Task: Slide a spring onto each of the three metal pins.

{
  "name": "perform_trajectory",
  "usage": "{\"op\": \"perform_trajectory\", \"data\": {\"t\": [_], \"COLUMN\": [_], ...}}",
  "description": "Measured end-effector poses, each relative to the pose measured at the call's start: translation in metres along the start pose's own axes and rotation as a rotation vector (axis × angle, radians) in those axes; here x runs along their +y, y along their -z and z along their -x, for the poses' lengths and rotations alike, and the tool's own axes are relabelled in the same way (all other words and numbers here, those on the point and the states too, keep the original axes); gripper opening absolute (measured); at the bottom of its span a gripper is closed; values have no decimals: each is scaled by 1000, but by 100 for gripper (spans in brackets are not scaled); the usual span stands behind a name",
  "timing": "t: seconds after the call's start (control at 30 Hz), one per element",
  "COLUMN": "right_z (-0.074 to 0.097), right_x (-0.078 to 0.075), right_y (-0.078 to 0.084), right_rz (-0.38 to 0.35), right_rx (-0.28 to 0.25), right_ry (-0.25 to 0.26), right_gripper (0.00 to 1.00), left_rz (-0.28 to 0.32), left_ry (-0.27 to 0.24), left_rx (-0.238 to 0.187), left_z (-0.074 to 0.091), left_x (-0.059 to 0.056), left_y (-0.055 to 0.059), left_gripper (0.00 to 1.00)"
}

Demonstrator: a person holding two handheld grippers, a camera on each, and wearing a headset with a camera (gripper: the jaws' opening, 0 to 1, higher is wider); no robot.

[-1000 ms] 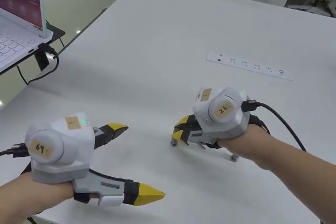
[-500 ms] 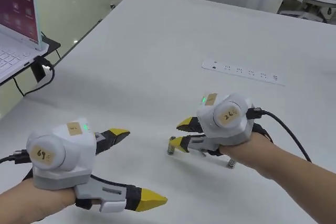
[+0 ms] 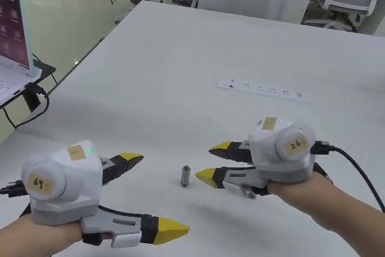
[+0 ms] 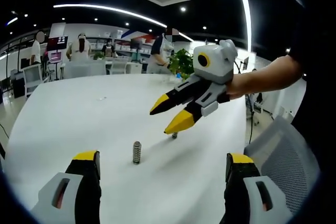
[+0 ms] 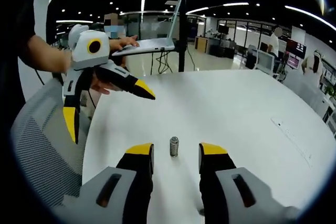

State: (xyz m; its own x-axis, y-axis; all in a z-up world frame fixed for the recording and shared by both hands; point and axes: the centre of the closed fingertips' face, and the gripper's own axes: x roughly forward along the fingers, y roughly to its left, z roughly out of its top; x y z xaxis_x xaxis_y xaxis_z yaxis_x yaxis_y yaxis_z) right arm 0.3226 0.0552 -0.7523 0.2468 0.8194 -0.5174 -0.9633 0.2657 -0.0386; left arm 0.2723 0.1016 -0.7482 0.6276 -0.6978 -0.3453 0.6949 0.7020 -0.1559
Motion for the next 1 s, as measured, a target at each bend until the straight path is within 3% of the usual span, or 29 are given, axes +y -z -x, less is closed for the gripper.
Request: {"op": "perform_trajectory", "data": {"t": [0.1, 0.37, 0.77, 1.0], "right_z": [13, 48, 95, 116], "right_x": [1, 8, 8, 13], "right_y": [0, 2, 34, 49], "right_rz": [-56, -95, -175, -180], "right_rx": [-50, -124, -152, -170], "right_ry": [3, 22, 77, 93], "right_gripper": [38, 47, 55, 69], "left_rz": [-15, -29, -37, -32], "left_ry": [11, 22, 26, 26], "left_rx": [7, 12, 18, 5], "left_z": [-3, -9, -11, -11], "left_x": [-5, -10, -16, -20], "left_y": [-3, -9, -11, -14], "left_gripper": [97, 98, 98, 98]}}
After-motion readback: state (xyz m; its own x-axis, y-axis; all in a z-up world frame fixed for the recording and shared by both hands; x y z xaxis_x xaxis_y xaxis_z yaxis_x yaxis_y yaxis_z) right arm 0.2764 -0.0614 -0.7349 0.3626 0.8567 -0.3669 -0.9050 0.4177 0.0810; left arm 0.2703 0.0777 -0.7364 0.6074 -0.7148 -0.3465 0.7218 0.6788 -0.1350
